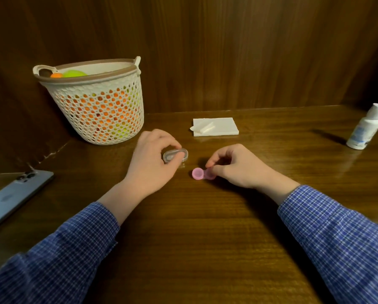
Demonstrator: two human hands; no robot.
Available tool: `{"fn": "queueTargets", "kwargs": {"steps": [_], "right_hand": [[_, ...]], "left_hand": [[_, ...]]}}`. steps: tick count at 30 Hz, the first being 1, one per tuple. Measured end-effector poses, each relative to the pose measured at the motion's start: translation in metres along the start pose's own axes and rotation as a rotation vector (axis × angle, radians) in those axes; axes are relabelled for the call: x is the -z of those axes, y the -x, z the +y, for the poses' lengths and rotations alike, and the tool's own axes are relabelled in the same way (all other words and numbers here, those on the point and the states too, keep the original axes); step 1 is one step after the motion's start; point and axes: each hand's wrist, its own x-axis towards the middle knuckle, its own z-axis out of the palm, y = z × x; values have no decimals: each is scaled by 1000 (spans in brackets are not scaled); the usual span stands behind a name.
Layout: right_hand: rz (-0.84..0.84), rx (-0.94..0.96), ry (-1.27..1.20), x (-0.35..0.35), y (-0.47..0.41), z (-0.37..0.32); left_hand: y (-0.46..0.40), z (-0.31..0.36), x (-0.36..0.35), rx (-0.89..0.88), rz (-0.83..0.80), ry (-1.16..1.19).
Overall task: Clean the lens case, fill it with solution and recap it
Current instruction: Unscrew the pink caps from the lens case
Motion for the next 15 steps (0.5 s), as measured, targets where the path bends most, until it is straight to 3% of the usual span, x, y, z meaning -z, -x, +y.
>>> {"fn": "queueTargets", "kwargs": {"steps": [5, 15], "right_hand": [[-114, 35, 105, 20, 9, -4], [-23, 145, 299, 38, 45, 17]], "left_hand": [[16, 38, -10, -176, -339, 144], [11, 64, -27, -86, -434, 216]]}}
